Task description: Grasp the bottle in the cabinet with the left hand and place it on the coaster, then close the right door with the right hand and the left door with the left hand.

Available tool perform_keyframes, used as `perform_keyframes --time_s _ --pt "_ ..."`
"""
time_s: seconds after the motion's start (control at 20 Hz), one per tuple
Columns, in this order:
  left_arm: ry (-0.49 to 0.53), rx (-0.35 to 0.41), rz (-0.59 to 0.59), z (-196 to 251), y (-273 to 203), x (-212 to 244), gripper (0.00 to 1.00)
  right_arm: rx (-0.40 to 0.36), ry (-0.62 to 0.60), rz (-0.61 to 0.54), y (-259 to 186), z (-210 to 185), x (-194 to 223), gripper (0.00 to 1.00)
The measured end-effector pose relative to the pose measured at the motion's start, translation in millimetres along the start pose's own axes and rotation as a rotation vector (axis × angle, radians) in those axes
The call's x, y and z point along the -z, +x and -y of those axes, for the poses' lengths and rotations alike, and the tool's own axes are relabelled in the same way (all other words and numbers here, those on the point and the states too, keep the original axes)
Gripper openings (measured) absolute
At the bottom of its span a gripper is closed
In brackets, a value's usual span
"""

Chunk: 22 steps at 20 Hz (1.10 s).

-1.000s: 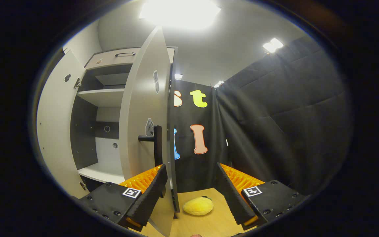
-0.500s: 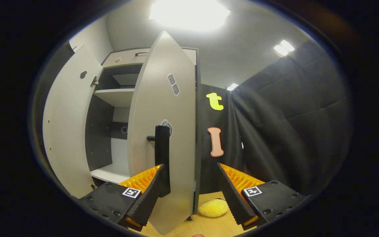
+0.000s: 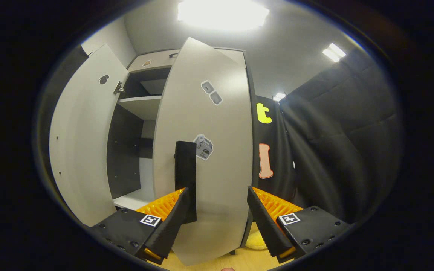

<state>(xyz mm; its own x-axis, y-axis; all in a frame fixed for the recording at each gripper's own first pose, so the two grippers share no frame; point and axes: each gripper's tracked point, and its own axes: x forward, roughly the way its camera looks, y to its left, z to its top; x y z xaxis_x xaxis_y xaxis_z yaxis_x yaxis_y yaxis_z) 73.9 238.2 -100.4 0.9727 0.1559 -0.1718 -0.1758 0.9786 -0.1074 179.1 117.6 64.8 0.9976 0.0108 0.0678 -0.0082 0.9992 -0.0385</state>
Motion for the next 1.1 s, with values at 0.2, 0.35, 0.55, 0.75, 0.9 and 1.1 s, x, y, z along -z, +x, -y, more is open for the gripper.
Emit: perform_keyframes --time_s 0.2,0.35,0.55,0.75,0.9,1.1 --pt "-0.009 0.001 -0.007 -4 5 -6 0.81 0.032 0.03 0.008 1 6 0 0.98" --pt "-0.017 0.021 0.009 2 17 -22 0.95 0.061 0.059 0.017 -11 25 3 0.97" --pt "-0.037 0.058 0.056 14 41 -67 0.88 0.118 0.043 -0.007 -31 61 16 0.97" --pt "-0.068 0.092 0.106 23 62 -113 0.95 0.167 0.036 -0.034 -53 94 28 0.98" --pt "-0.051 0.111 0.13 36 73 -139 0.95 0.18 0.055 -0.08 -66 111 44 0.97" --pt "-0.031 0.13 0.155 64 77 -157 0.95 0.198 0.064 -0.121 -77 132 58 0.98"
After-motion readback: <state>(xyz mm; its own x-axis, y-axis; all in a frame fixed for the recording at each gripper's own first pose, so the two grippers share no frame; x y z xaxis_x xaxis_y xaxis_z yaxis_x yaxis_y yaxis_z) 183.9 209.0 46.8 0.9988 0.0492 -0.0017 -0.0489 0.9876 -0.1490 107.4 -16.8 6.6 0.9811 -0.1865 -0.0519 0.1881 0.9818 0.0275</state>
